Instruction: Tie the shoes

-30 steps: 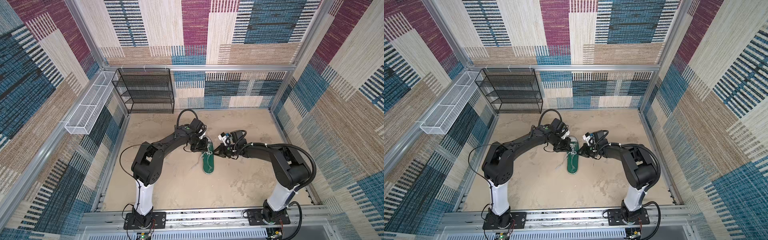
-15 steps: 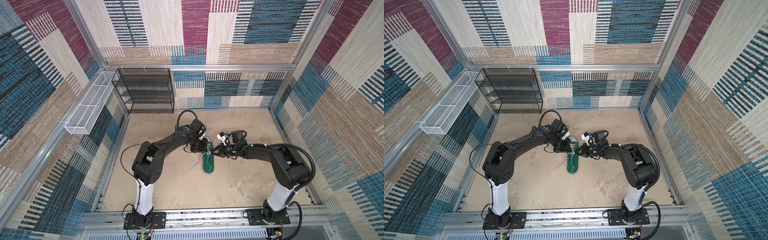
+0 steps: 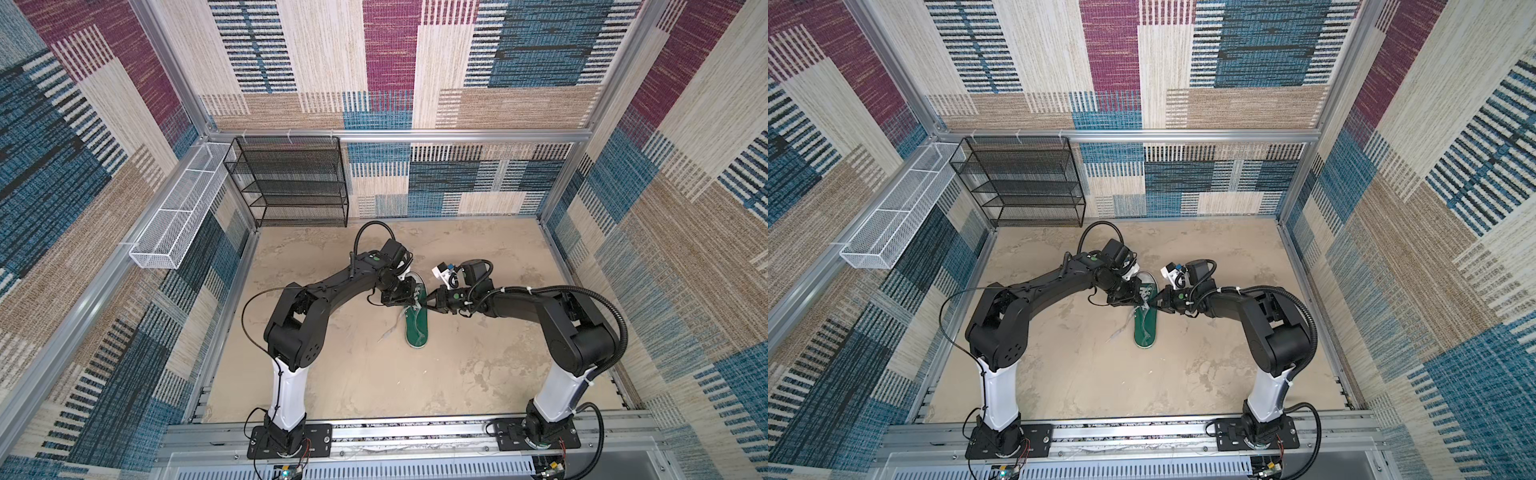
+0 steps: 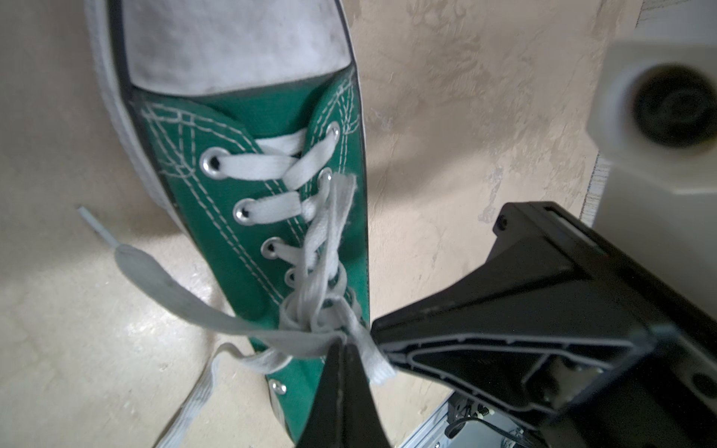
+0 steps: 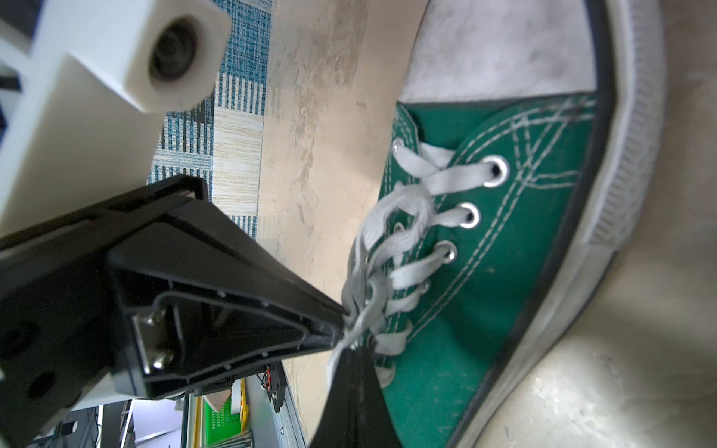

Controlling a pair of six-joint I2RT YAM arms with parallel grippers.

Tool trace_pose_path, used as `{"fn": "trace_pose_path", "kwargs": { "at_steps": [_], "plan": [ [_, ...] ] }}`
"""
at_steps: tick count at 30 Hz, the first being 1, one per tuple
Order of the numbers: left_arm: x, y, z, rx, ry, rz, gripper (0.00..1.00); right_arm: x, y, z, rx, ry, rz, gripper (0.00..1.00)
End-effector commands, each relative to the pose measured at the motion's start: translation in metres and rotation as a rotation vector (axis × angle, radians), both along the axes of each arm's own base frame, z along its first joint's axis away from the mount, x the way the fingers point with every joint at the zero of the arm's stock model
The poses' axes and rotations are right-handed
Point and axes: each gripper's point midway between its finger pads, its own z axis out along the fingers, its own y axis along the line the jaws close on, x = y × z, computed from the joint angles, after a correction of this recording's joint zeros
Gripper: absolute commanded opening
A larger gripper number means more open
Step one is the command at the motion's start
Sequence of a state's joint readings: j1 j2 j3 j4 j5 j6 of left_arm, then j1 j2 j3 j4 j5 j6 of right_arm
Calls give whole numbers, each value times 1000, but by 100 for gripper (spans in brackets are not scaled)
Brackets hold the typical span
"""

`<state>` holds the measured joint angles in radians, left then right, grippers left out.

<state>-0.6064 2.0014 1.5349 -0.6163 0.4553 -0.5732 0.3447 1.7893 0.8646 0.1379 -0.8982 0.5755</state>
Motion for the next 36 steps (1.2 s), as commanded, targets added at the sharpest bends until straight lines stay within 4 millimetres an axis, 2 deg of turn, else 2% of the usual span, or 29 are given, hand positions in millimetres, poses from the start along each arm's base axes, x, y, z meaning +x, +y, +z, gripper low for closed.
{"fn": "trace_pose_path", "kwargs": {
  "at_steps": [1, 13, 17, 25, 32, 36],
  "plan": [
    [0, -4, 4, -29, 3, 2, 3, 1, 1, 4, 18, -17, 2, 4],
    [-6, -4, -1, -39, 25, 14, 3, 2, 2, 4, 37, -6, 0, 5],
    [-3, -12, -2, -73, 32, 25, 3, 0, 2, 5, 42, -3, 4, 5],
    [1, -21, 8, -147, 21, 39, 3, 1, -2, -6, 5, 20, -18, 5],
    [4, -27, 6, -187, 27, 67, 3, -1, 1, 4, 70, 12, 4, 9],
    [1, -34, 10, -247, 57, 66, 3, 0, -1, 4, 88, 26, -14, 12]
  ]
}}
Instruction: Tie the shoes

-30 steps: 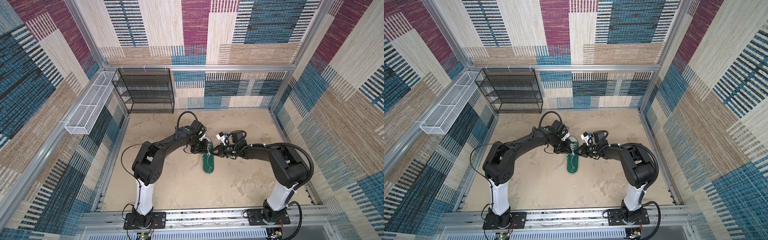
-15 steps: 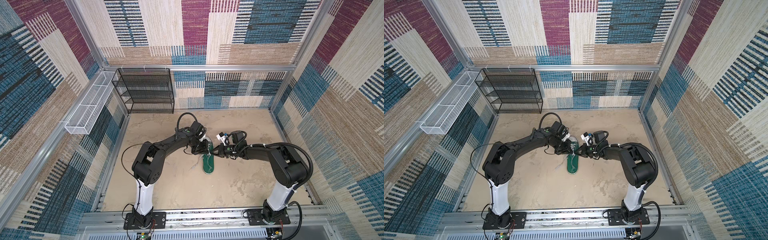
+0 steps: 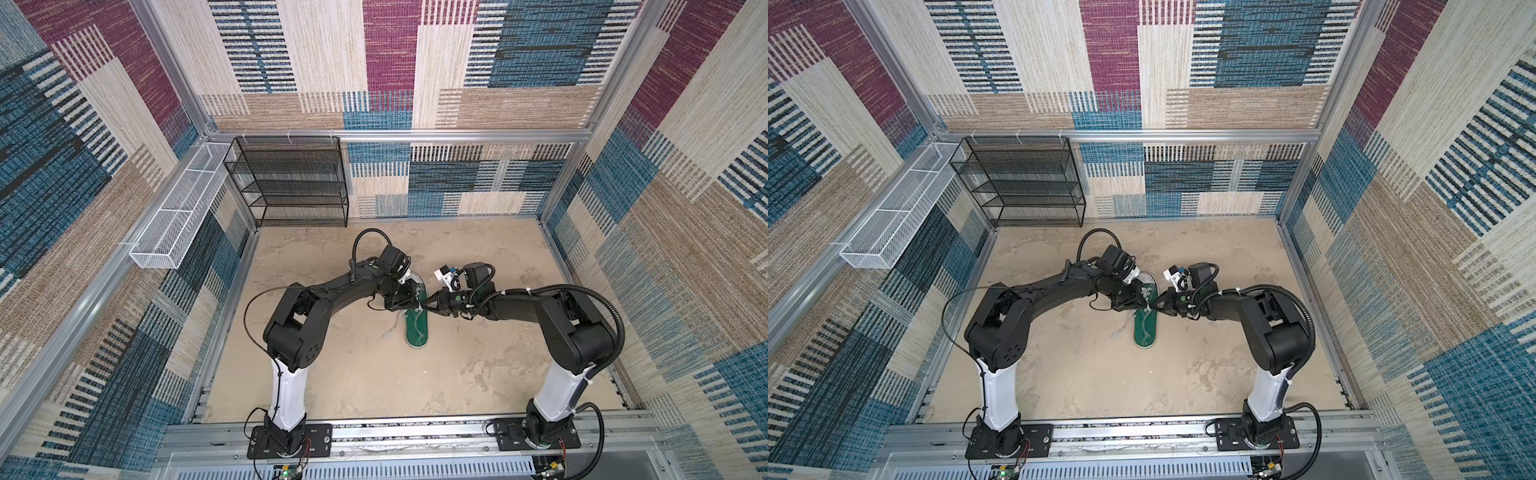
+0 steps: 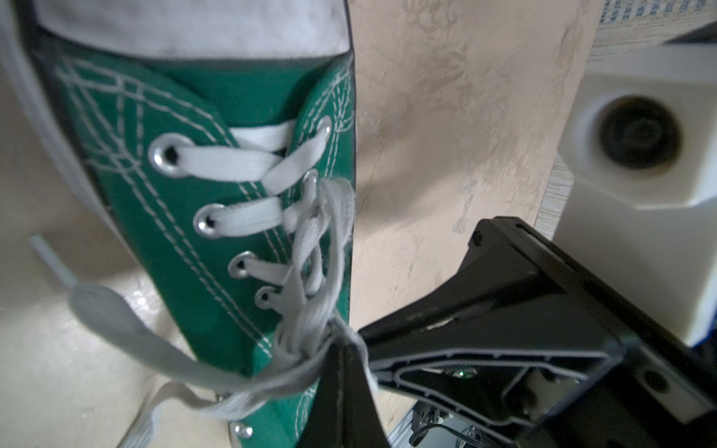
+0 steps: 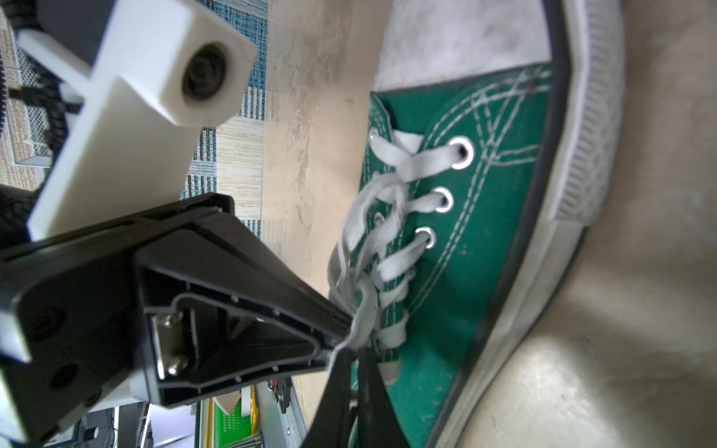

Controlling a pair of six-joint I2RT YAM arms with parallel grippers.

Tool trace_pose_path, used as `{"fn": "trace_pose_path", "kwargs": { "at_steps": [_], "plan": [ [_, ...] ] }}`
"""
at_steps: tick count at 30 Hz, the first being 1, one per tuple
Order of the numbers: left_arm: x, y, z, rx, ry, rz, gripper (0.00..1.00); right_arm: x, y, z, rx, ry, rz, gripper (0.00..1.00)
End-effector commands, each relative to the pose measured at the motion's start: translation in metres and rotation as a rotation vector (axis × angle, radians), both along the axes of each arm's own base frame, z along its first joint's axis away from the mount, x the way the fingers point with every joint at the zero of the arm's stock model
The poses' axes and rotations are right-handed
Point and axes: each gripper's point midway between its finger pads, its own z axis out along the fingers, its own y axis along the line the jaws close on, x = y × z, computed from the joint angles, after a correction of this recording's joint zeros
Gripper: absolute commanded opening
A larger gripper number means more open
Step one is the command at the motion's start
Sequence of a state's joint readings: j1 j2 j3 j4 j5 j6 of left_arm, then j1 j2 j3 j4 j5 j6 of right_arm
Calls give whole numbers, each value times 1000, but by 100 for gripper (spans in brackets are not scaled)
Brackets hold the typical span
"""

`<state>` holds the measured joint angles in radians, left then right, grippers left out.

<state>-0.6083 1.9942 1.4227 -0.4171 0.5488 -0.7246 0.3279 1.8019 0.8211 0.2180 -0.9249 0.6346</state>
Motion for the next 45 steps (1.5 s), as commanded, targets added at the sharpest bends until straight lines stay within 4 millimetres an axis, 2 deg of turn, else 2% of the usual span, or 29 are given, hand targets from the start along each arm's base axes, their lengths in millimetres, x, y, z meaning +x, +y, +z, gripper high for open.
{"fn": "trace_pose_path", "kwargs": {
  "at_steps": [1, 5, 11, 21, 25, 45],
  "plan": [
    [5, -19, 20, -122, -15, -3, 3, 2, 1, 9, 53, -7, -3, 13],
    [5, -22, 22, -171, -5, 18, 2, 4, -6, 14, 86, -5, -29, 17],
    [5, -26, 13, -204, 23, 40, 2, 3, -7, 18, 88, -12, -30, 19],
    [3, -23, 13, -179, 19, 26, 2, 8, -24, 6, 15, 9, -105, 20],
    [3, -20, 13, -175, 19, 30, 2, 7, -31, 5, 14, 23, -136, 25],
    [4, -17, 10, -234, 41, 63, 2, -4, -22, 11, 201, 89, -121, 25]
  ]
}}
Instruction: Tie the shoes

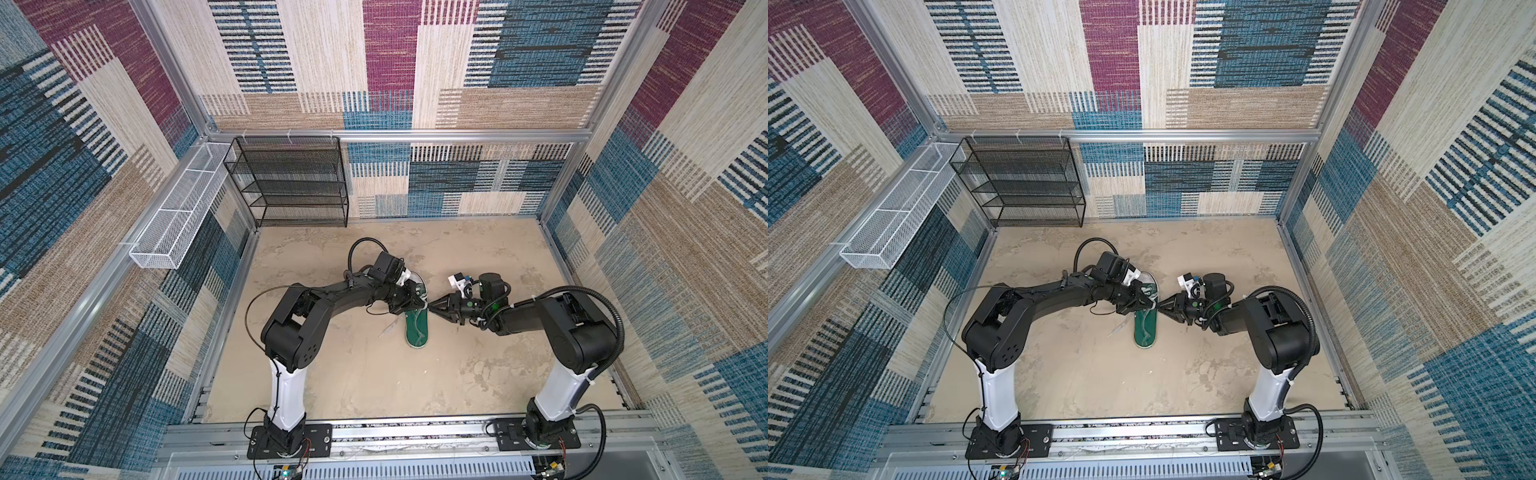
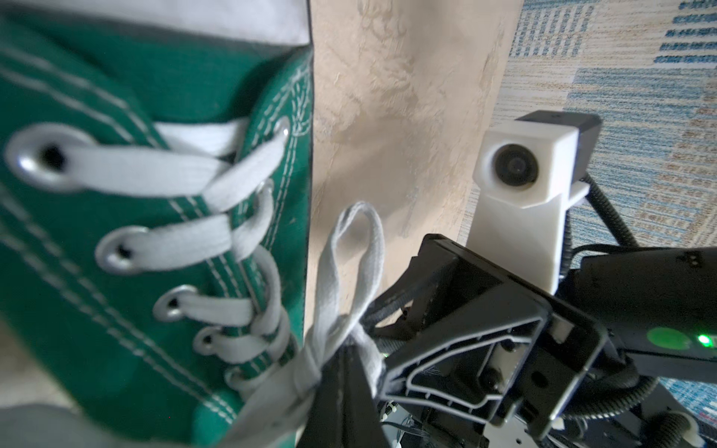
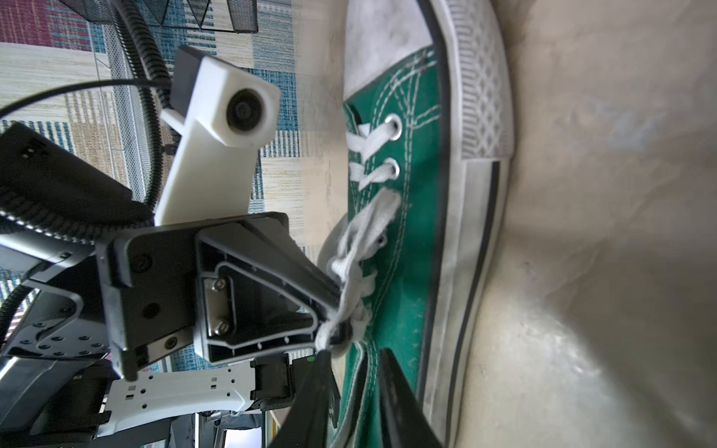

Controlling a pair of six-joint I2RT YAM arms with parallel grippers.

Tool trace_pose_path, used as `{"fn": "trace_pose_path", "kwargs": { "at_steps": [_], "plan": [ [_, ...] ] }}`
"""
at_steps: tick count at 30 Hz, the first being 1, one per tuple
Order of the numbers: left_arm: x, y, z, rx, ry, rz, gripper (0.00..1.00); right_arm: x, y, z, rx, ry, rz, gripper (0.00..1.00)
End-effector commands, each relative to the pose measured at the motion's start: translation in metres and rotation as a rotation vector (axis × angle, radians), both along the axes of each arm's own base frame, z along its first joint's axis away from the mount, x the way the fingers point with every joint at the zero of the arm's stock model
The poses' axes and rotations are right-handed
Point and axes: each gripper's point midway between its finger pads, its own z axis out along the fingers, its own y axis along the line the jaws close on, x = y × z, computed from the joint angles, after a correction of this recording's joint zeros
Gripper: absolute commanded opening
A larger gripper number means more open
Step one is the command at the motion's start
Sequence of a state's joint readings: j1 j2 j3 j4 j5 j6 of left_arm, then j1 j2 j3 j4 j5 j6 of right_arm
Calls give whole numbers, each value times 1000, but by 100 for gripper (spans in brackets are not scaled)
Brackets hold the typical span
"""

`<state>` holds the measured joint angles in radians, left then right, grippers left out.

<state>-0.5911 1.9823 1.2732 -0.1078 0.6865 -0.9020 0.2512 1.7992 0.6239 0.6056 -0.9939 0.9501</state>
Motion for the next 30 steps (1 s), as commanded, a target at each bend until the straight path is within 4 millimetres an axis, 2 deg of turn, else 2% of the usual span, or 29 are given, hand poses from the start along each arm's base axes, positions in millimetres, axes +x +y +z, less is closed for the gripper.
{"fn": "trace_pose_path", "kwargs": {
  "at_steps": [1, 13, 30],
  "plan": [
    [3, -4, 8, -33, -13, 2, 2, 2, 3, 9, 40, -26, 7, 24],
    [1, -2, 5, -20, -8, -4, 2, 9, 3, 0, 41, -3, -17, 23],
    [0, -3, 0, -41, 11, 3, 2, 13, 7, 6, 105, -6, -12, 24]
  ]
}}
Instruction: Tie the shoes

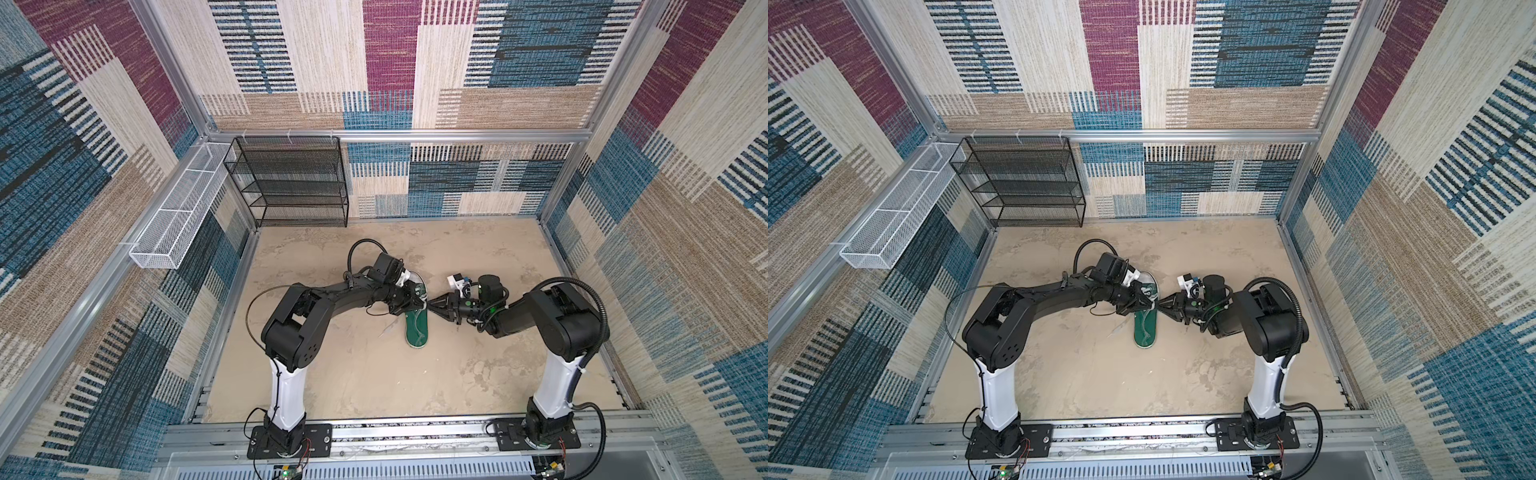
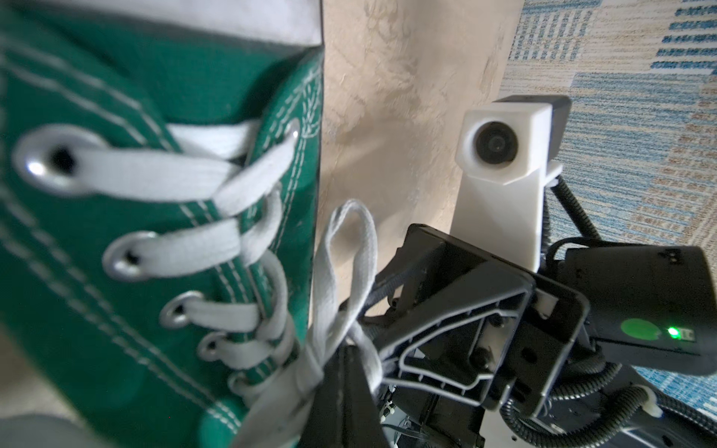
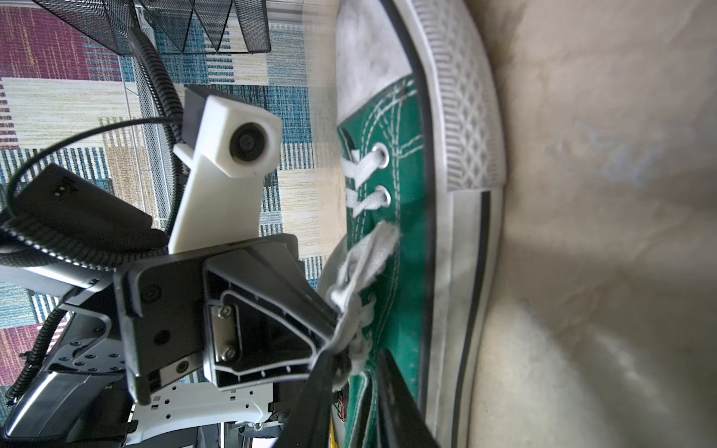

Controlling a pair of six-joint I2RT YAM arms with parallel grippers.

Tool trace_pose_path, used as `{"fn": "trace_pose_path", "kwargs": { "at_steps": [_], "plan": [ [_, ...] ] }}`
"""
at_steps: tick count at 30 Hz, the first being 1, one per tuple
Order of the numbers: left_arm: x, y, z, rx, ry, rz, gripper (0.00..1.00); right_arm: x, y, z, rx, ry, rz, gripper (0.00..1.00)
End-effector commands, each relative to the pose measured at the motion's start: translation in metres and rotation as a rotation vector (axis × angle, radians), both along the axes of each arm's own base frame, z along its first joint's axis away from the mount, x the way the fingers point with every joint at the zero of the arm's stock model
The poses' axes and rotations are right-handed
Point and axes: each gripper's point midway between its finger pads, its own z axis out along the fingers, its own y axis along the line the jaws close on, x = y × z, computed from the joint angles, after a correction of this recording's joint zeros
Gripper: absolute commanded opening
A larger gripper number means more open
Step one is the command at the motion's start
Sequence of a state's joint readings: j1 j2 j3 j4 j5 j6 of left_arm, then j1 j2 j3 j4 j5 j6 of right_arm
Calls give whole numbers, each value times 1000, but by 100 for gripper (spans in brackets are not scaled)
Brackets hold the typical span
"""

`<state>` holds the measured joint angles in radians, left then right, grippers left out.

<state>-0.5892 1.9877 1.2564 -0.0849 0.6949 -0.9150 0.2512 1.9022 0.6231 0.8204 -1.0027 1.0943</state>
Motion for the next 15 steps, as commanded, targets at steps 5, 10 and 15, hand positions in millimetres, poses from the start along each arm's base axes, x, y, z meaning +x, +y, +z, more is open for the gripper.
{"fn": "trace_pose_path", "kwargs": {
  "at_steps": [5, 10, 15],
  "plan": [
    [4, -7, 8, -89, 6, 23, 2, 0, 3, 9, 39, -26, 19, 23],
    [5, -4, 7, -80, 7, 31, 2, -1, -2, 6, 13, -11, -14, 24],
    [3, -2, 6, -68, 6, 21, 2, 0, -5, 4, 7, 5, -46, 25]
  ]
}}
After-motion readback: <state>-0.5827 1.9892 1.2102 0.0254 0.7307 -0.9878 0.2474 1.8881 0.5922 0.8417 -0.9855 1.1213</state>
